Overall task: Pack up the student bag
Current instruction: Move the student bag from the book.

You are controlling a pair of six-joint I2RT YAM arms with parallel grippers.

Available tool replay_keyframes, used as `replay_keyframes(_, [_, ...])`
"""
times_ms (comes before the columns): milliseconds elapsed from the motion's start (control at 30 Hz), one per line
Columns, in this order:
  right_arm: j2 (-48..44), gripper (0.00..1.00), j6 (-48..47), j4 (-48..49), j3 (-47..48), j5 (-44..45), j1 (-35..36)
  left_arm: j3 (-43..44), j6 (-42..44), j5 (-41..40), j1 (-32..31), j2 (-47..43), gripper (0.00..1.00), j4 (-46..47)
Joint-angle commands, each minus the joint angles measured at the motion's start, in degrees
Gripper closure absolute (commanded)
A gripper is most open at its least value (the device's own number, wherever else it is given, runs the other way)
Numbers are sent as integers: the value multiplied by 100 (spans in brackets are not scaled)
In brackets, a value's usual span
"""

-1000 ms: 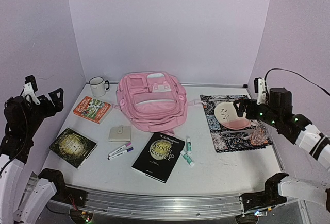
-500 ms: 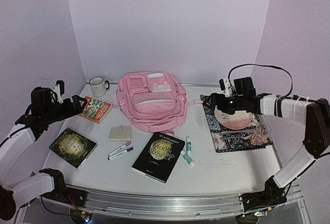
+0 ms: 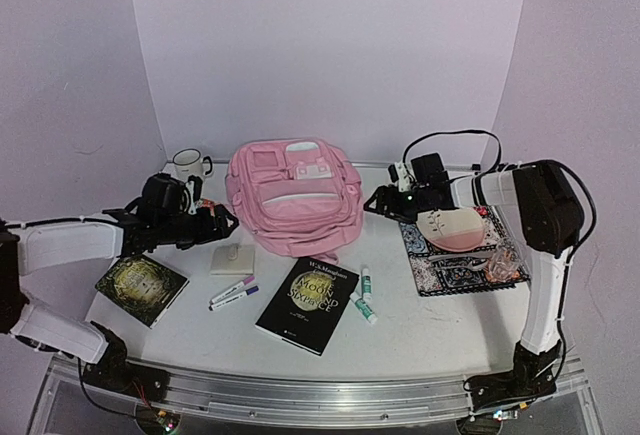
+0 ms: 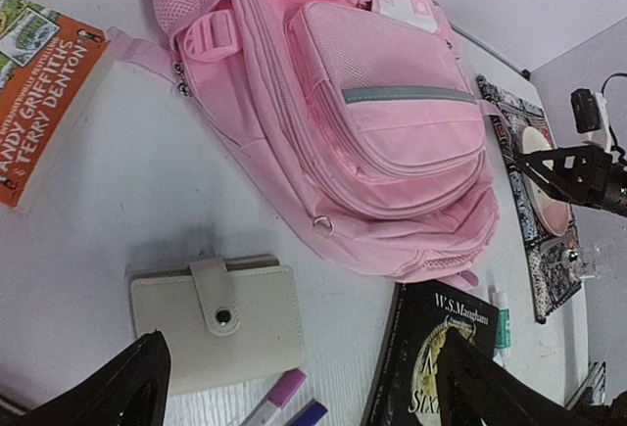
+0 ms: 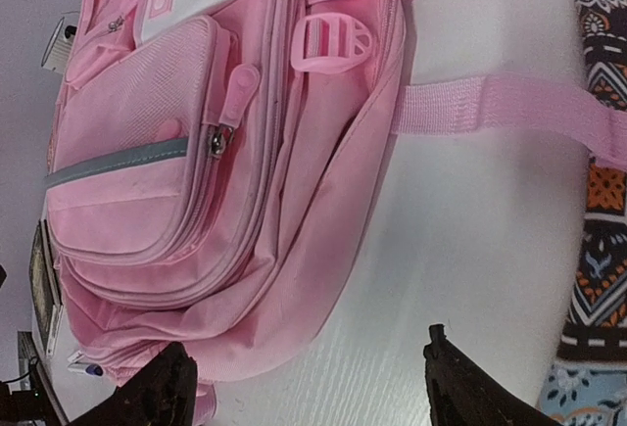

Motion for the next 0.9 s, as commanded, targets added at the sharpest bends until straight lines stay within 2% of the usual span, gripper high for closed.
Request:
replay_keyframes(0, [538, 21, 224, 195, 663, -282, 77, 780, -76, -174, -155, 881, 5, 734])
replay_keyframes(333, [1546, 22, 536, 330, 1443, -539, 212, 1705, 39, -183, -195, 2536, 6, 859])
replay_keyframes(433, [1761, 28, 596, 336, 1648, -641, 243, 1912, 7, -119, -192, 2931, 6, 895])
replay_keyframes(500, [1863, 38, 625, 352, 1738, -790, 252, 2055, -10, -66, -192, 3217, 6, 908])
replay_keyframes(567, [1834, 54, 628, 383, 1751, -908, 262, 2167, -24, -25, -192, 3417, 7, 918])
replay_keyframes(667, [1545, 79, 618, 492, 1593, -1011, 266, 2307, -24, 51, -192, 3617, 8, 939])
replay_keyframes(767, [1158, 98, 590, 587, 1433, -1099, 267, 2403, -5, 109, -192, 3675, 8, 972])
replay_keyframes(867, [733, 100, 560, 635, 1309, -1187, 279, 2493, 31, 149, -192, 3678, 9, 1004])
